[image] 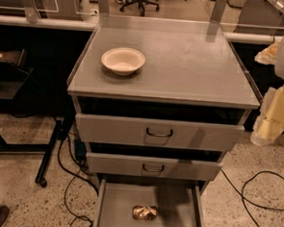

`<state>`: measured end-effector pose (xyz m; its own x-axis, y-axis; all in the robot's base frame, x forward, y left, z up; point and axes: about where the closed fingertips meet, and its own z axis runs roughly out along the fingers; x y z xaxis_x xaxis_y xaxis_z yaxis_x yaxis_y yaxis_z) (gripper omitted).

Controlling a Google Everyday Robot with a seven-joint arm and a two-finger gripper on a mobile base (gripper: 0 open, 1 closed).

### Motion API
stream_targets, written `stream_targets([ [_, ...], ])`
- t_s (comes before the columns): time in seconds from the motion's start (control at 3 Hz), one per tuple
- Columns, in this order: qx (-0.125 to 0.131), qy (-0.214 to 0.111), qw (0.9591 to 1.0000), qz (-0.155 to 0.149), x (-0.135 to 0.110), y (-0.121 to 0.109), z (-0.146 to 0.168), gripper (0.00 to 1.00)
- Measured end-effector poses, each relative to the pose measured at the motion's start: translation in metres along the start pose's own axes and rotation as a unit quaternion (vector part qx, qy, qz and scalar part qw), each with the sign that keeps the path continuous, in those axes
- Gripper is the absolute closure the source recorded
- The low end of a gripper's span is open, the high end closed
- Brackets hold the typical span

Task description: Pick orange can from bottom drawer and place on counter

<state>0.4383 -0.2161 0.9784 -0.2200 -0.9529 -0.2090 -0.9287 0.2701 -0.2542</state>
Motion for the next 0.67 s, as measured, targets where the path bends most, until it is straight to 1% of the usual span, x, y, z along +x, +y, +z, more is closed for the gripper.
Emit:
stream_targets([
  [0.33,-0.003,-0.004,1.0,0.001,-0.0001,0.0017,0.0022,0.0],
  [0.67,-0.016,-0.018,0.9997,0.004,-0.0008,0.0085,0.0107,0.0],
])
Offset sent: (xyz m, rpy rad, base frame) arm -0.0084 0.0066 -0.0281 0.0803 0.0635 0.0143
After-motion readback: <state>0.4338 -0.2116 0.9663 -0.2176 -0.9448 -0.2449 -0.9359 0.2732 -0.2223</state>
